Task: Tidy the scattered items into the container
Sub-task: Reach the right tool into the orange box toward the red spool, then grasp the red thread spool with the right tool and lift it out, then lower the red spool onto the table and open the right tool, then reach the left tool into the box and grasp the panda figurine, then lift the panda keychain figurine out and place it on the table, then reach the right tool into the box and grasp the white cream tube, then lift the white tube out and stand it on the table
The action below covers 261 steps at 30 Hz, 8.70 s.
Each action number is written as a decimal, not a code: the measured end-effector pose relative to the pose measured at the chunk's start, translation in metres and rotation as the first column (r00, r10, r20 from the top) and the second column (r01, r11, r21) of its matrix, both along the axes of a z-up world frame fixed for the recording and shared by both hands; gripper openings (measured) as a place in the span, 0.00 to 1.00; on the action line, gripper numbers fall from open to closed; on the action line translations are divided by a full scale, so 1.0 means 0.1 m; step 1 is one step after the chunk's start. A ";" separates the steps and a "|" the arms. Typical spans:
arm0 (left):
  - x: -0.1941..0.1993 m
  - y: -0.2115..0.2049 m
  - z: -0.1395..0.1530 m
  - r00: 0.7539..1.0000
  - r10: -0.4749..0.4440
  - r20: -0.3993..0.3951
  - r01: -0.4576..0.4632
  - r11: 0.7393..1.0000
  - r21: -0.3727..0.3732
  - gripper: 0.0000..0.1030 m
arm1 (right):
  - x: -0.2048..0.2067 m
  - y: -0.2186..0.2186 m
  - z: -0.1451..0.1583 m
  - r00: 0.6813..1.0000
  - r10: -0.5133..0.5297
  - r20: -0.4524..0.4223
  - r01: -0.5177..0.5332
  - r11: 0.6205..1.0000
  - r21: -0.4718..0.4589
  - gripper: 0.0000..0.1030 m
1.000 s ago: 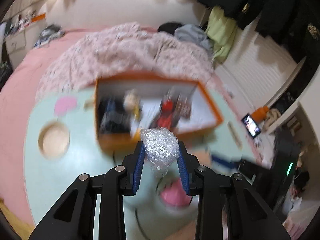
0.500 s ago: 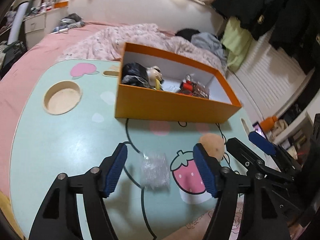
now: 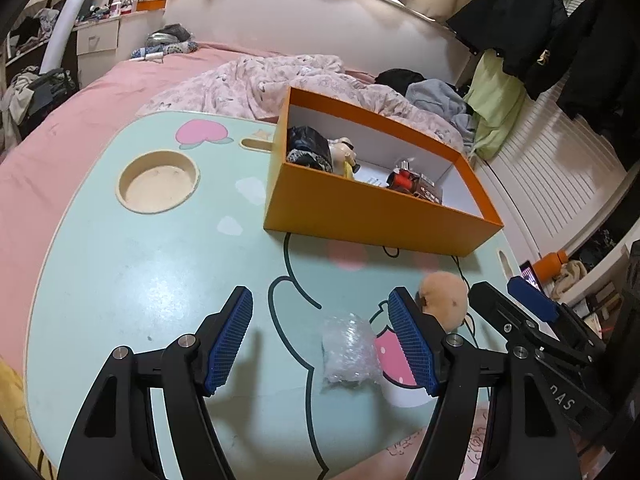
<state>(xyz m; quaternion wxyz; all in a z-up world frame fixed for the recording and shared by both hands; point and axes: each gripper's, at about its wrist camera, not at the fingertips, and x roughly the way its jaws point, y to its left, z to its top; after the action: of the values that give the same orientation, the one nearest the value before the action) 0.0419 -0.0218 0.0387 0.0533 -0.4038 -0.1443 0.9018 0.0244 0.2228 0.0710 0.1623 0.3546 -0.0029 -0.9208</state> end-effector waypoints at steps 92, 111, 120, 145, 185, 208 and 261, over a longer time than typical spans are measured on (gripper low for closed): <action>0.11 -0.31 0.08 0.994 0.102 -0.044 -0.101 0.995 0.009 0.69 | -0.08 -0.13 -0.03 0.991 0.063 0.116 -0.052 0.994 -0.092 0.63; -1.39 0.43 0.83 0.965 -0.245 0.094 0.261 0.929 -0.264 0.51 | -0.05 0.02 -0.04 0.991 0.006 0.130 0.009 0.993 -0.118 0.63; -2.12 0.78 0.24 0.926 -0.153 0.344 0.275 0.899 -0.340 0.31 | -0.06 0.06 -0.07 0.989 0.003 0.146 0.017 0.990 -0.137 0.63; -1.69 0.67 0.73 0.944 -0.283 0.168 0.314 0.928 -0.202 0.35 | -0.08 0.07 -0.10 0.988 -0.003 0.157 0.027 0.988 -0.153 0.63; -0.22 0.11 0.14 0.985 -0.164 0.046 0.168 0.982 -0.082 0.61 | -0.06 0.04 -0.15 0.985 0.007 0.171 0.016 0.991 -0.135 0.63; 0.01 -0.50 0.26 0.995 0.010 -0.096 -0.010 1.000 0.006 0.61 | -1.28 -0.25 0.80 0.900 0.263 0.349 -0.235 0.964 -0.122 0.48; 0.12 -0.59 0.36 0.992 0.011 -0.127 -0.006 0.999 0.042 0.61 | -0.60 -0.63 -0.01 0.881 0.292 0.372 -0.318 0.948 0.011 0.18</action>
<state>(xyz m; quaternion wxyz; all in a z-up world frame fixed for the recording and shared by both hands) 0.0543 -0.0810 0.0752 0.0670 -0.3437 -0.1609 0.9228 -0.0360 0.1600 0.0697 0.2890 0.5212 0.0557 -0.8011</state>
